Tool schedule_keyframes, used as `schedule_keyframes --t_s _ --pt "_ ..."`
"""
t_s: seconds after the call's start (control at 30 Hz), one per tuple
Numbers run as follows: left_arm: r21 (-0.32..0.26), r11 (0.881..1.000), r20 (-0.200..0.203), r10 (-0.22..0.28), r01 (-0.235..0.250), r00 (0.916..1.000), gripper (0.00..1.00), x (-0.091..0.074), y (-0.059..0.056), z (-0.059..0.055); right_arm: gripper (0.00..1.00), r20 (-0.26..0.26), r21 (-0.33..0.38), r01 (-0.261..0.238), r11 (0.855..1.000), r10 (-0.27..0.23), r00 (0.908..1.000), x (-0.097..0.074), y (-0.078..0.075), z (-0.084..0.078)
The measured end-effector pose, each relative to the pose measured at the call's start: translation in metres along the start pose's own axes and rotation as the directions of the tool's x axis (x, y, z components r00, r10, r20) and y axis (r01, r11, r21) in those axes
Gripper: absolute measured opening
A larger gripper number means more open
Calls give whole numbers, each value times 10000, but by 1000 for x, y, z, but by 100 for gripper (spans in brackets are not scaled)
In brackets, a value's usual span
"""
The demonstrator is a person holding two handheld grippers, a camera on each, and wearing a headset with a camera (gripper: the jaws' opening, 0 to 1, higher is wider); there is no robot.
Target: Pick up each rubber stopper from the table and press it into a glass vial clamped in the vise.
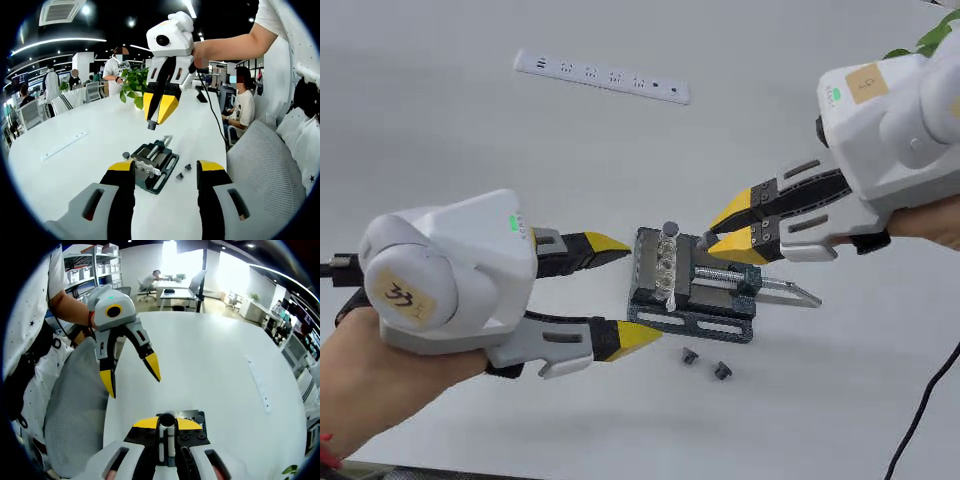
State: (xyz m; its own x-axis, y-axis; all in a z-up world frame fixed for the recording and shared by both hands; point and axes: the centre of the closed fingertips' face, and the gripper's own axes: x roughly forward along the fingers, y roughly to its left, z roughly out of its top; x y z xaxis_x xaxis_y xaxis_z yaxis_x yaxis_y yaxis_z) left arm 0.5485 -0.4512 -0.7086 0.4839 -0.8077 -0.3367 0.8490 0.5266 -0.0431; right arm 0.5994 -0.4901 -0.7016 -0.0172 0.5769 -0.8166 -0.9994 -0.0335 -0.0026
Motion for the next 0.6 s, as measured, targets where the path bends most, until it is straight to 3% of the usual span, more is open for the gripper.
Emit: schedule_keyframes --t_s 0.17,0.47,0.6 --pt "-22 9999 358 131 -131 9993 63 -3 7 -6 6 -500 143 137 9998 -130 9987 13 -17 -5" --pt "-123 9997 624 -197 205 9979 91 -1 6 -20 6 -1199 347 125 9993 -82 9928 37 -32 -17" --pt "-315 9990 701 -306 329 9971 98 -1 4 -25 6 -1517 384 87 9992 -28 9884 49 -37 -22"
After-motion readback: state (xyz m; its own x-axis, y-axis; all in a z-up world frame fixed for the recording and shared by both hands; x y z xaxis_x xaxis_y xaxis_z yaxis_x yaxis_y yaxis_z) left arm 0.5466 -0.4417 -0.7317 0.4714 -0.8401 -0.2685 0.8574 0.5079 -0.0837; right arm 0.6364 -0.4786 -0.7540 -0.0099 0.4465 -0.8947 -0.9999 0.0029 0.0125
